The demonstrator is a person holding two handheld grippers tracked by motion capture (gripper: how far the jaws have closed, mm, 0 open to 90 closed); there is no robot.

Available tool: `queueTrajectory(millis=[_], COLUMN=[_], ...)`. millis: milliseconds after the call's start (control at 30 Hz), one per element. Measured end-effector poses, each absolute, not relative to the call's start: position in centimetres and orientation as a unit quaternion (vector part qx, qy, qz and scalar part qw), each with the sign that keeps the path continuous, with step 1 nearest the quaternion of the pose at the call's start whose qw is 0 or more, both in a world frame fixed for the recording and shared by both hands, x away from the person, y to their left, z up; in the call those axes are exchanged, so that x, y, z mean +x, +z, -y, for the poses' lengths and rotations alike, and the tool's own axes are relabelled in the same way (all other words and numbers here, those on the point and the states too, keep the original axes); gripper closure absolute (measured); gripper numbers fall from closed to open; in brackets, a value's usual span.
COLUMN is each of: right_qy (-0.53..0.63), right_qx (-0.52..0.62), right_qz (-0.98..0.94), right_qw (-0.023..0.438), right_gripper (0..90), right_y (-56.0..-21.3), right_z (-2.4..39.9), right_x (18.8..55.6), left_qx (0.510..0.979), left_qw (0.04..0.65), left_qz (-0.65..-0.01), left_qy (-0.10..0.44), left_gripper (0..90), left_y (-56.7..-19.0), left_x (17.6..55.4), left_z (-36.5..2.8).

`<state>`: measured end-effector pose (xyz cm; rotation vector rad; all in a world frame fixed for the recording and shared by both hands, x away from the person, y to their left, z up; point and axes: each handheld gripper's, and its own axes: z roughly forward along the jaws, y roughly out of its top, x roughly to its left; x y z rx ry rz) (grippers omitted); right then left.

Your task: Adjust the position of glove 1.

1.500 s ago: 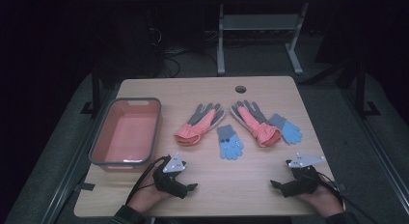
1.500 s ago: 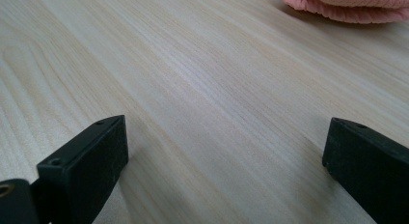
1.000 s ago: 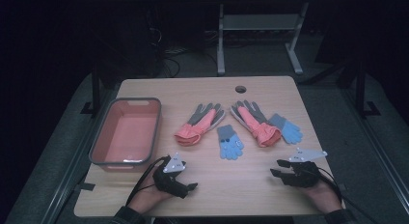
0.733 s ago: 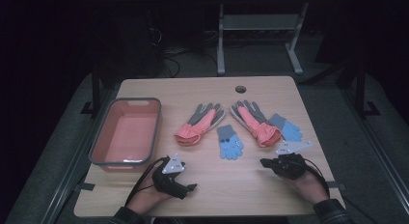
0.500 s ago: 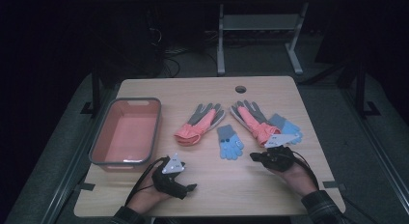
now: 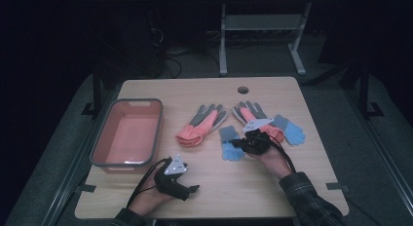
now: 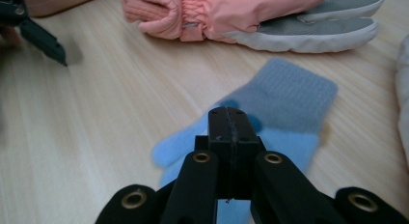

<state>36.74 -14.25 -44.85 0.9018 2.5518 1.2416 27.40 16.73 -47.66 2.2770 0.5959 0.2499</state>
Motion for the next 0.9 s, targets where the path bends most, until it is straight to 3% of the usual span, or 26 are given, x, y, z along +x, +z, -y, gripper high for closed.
queueTrajectory(millis=[400,900], right_qy=[0.374,0.363], right_qx=[0.291,0.237], right_qz=[-0.878,-0.901], right_qw=[0.065,0.012], right_gripper=[90.0,90.0], right_y=[-46.9,-46.5], right_z=[12.1,12.7], right_x=[38.8,35.1], left_qx=[0.890,0.888], left_qw=[0.378,0.381], left_qz=[-0.235,-0.238], left_qy=[0.098,0.097], left_gripper=[11.9,11.9], left_y=[-47.7,-47.7], left_x=[27.3,27.2], left_z=[-16.8,-16.8])
